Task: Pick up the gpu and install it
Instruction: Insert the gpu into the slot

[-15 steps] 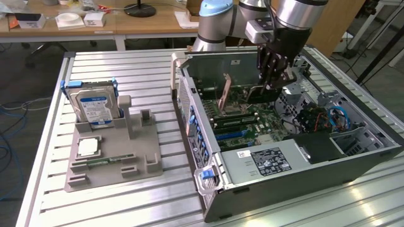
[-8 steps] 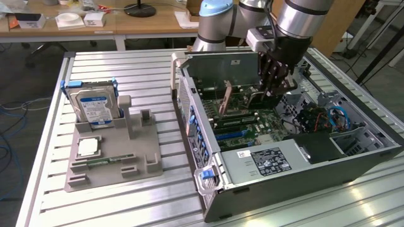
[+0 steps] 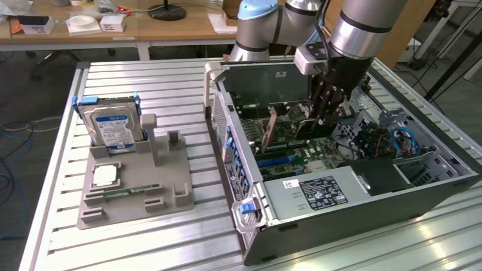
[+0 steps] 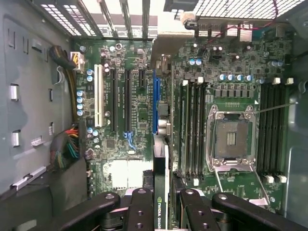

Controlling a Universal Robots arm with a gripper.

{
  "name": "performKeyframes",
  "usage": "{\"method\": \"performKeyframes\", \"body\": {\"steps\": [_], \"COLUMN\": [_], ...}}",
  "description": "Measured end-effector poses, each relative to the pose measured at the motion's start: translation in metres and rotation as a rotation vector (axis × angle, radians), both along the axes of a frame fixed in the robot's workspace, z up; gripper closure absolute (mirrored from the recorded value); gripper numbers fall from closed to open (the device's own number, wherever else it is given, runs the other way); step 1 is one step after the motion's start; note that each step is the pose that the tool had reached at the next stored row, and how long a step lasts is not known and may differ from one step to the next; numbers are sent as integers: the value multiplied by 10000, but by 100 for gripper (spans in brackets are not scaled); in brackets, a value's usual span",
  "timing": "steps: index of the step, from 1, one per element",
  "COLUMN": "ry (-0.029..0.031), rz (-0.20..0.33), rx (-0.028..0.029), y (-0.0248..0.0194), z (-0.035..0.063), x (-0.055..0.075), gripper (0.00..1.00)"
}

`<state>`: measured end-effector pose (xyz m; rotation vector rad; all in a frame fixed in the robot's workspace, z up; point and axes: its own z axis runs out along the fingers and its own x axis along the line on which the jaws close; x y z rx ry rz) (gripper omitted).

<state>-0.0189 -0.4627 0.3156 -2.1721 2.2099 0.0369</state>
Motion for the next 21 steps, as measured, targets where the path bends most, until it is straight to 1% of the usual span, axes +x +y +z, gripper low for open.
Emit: {"method": "performKeyframes", "body": {"steps": [15,19,21], "ry": [1,1,0], "rz": [-9,-11,-9], "rx": [-2,-2,-2], "y": [0,0,0], "z": [-3,-26,-56], "x": [-1,-16,-39], "gripper": [74,74,74]}}
